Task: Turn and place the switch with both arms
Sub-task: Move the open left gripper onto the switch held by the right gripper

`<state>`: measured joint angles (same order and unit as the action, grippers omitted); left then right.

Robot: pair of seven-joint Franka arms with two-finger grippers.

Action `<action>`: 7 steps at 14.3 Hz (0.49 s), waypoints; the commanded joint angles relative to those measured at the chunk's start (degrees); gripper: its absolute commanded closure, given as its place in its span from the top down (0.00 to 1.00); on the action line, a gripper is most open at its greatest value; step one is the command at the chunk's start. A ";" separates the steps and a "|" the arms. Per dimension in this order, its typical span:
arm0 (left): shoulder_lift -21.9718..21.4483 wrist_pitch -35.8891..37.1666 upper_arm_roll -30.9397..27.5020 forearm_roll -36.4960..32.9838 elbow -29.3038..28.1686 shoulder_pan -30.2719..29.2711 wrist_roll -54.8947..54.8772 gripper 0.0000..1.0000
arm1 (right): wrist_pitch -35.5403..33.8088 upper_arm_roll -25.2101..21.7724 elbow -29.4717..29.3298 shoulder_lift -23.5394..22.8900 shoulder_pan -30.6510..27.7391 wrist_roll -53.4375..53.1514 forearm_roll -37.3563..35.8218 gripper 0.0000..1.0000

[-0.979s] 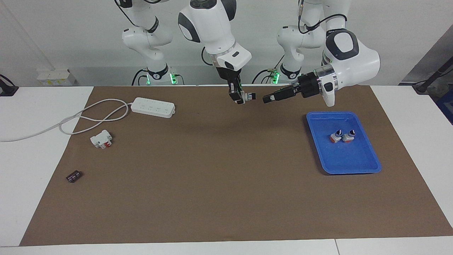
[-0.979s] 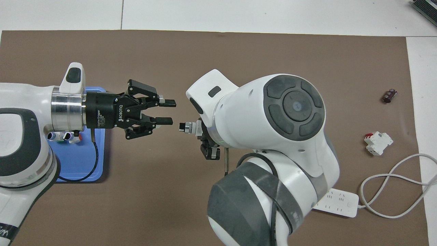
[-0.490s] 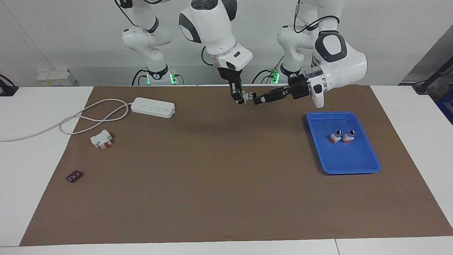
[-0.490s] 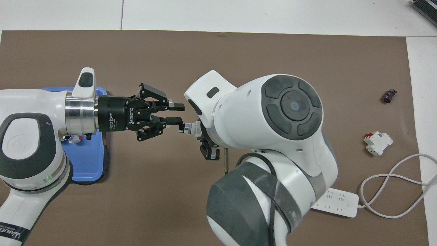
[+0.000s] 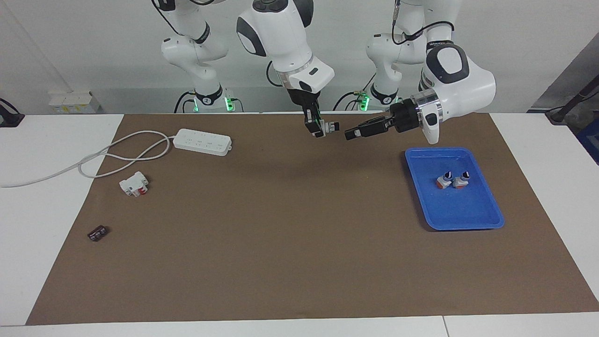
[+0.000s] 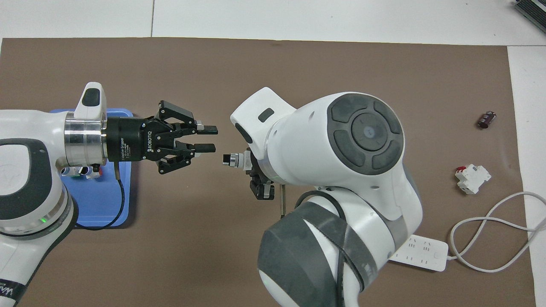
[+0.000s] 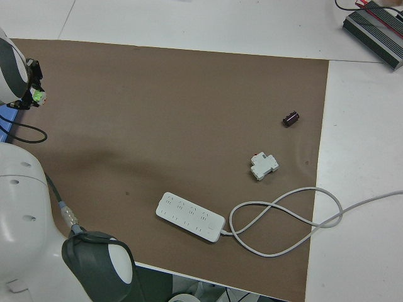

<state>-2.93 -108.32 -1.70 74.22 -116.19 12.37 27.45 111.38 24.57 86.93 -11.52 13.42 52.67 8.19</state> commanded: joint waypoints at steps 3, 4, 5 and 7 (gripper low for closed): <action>-1.82 4.25 -0.24 0.31 -1.75 -1.20 0.49 0.37 | -0.19 0.39 -1.14 -0.79 -0.41 1.73 1.48 0.00; -1.82 4.43 -0.24 0.13 -1.75 -1.12 0.49 0.35 | -0.20 0.39 -1.14 -0.79 -0.32 1.73 1.48 0.00; -2.08 4.43 -0.24 0.13 -1.84 -0.77 0.49 0.35 | -0.11 0.39 -1.14 -0.79 -0.32 1.73 1.48 0.00; -2.25 4.43 -0.24 0.05 -2.37 -0.41 0.41 0.35 | -0.11 0.39 -1.14 -0.79 -0.32 1.73 1.48 0.00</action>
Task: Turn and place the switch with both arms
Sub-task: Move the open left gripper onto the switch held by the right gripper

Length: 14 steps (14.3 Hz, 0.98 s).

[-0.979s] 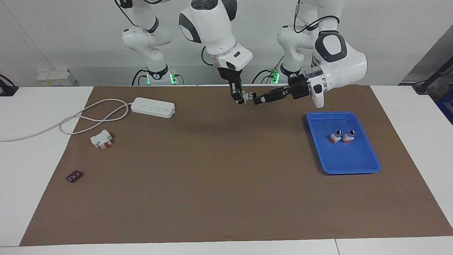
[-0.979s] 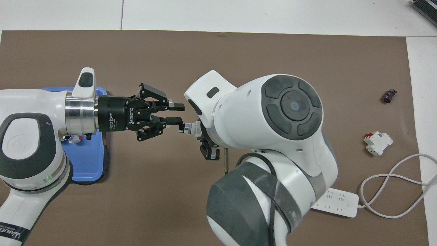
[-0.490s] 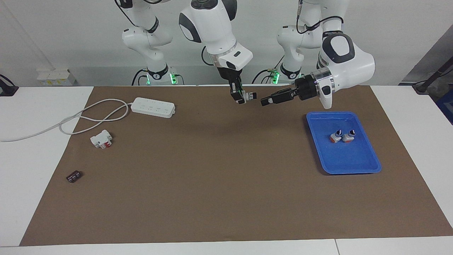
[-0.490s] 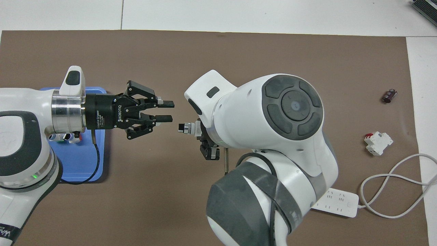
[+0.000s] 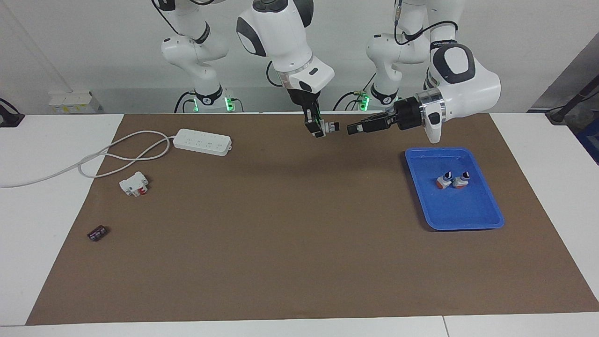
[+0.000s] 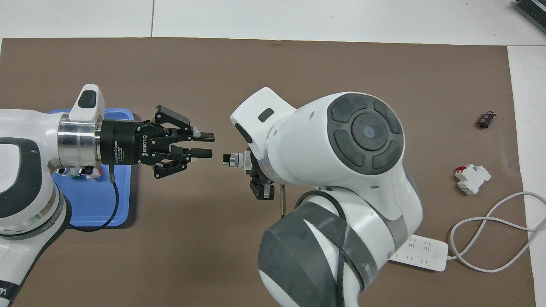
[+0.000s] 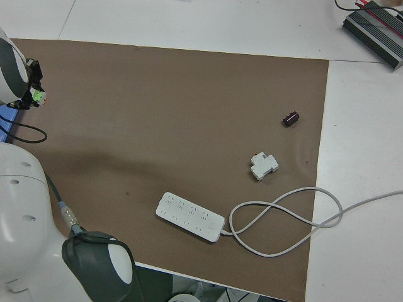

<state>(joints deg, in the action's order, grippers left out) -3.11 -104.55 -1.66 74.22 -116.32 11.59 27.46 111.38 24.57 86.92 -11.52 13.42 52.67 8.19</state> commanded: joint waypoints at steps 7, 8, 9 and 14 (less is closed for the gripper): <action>-2.60 -0.21 -0.01 -0.04 -3.82 1.85 -0.65 0.34 | -0.11 0.39 -1.05 -0.79 -0.23 1.82 1.47 0.00; -2.60 -0.21 -0.01 -0.04 -4.00 2.38 -1.09 0.34 | 0.07 0.39 -1.05 -0.79 -0.23 1.82 1.39 0.00; -2.60 -0.30 0.07 -0.13 -4.09 2.56 -1.35 0.33 | 0.33 0.39 -0.96 -0.79 -0.23 1.82 1.47 0.00; -2.78 -0.56 0.16 -0.04 -4.18 3.35 -2.93 0.28 | 1.12 0.39 -0.70 -0.79 -0.23 1.73 1.48 0.00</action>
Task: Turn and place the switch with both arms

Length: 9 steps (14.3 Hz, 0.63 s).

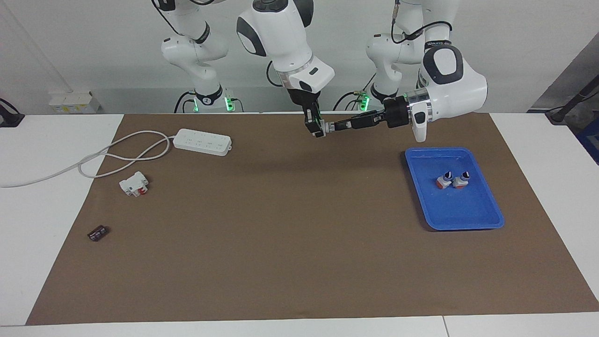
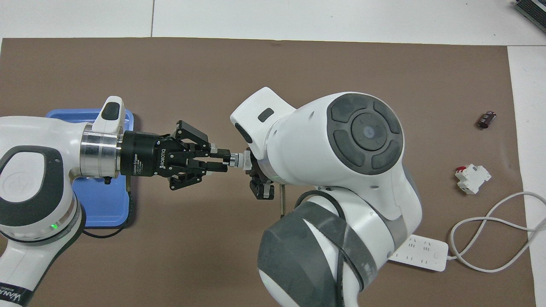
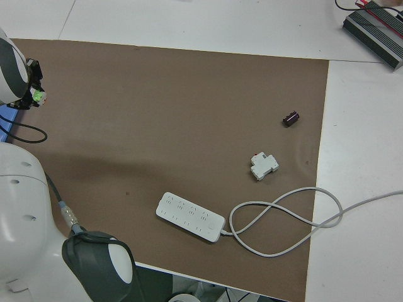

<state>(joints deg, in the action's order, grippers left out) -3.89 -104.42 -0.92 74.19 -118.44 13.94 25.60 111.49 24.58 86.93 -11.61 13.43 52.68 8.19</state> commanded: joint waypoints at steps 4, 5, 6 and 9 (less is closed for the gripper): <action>-2.34 -1.13 -0.57 -0.01 -2.93 1.27 -3.80 0.22 | 1.01 0.38 -0.44 -0.70 -0.15 1.81 1.48 0.00; -2.35 -1.74 -0.57 -0.01 -2.94 1.70 -3.80 0.20 | 1.01 0.38 -0.53 -0.70 -0.15 1.81 1.39 0.00; -2.35 -2.27 -0.57 -0.01 -3.11 1.88 -3.80 0.19 | 1.01 0.38 -0.53 -0.70 -0.07 1.81 1.39 0.00; -2.35 -2.72 -0.57 -0.01 -3.11 2.06 -3.72 0.13 | 1.10 0.38 -0.53 -0.70 0.02 1.81 1.39 0.00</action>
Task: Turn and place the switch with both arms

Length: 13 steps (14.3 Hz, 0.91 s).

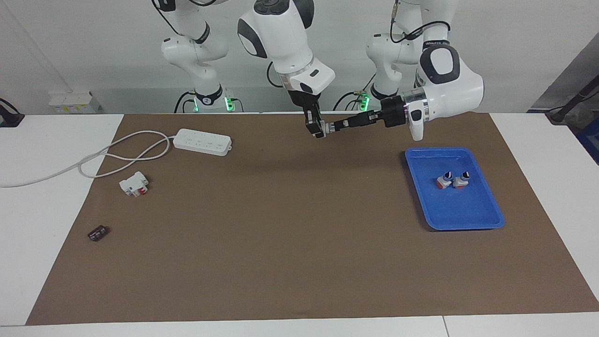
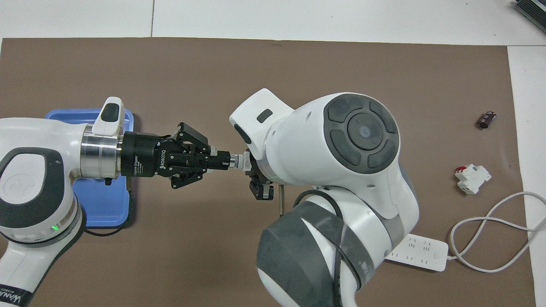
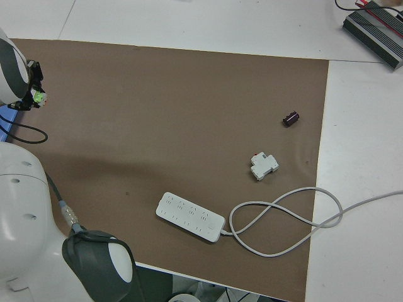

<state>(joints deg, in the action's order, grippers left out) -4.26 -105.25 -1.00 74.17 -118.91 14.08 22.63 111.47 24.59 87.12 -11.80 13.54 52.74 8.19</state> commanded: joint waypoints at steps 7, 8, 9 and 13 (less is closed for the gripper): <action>-2.06 -3.47 -0.50 0.01 -3.35 2.36 -0.65 0.00 | 1.12 0.37 -0.72 -0.51 -0.09 1.75 1.39 0.00; -2.24 -3.56 -0.50 0.01 -3.43 2.36 -0.65 0.00 | 1.12 0.37 -0.72 -0.51 -0.10 1.75 1.39 0.00; -2.24 -3.56 -0.50 0.01 -3.52 2.36 -0.57 0.00 | 1.12 0.37 -0.72 -0.51 -0.01 1.75 1.39 0.00; -2.33 -4.70 -0.50 0.01 -4.05 3.06 1.18 0.00 | 1.12 0.37 -0.63 -0.42 -0.01 1.75 1.39 0.00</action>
<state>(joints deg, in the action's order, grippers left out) -5.06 -107.22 -1.10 74.13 -120.11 14.77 22.77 111.51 24.39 87.23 -11.99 13.54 52.78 8.18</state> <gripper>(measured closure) 0.899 0.590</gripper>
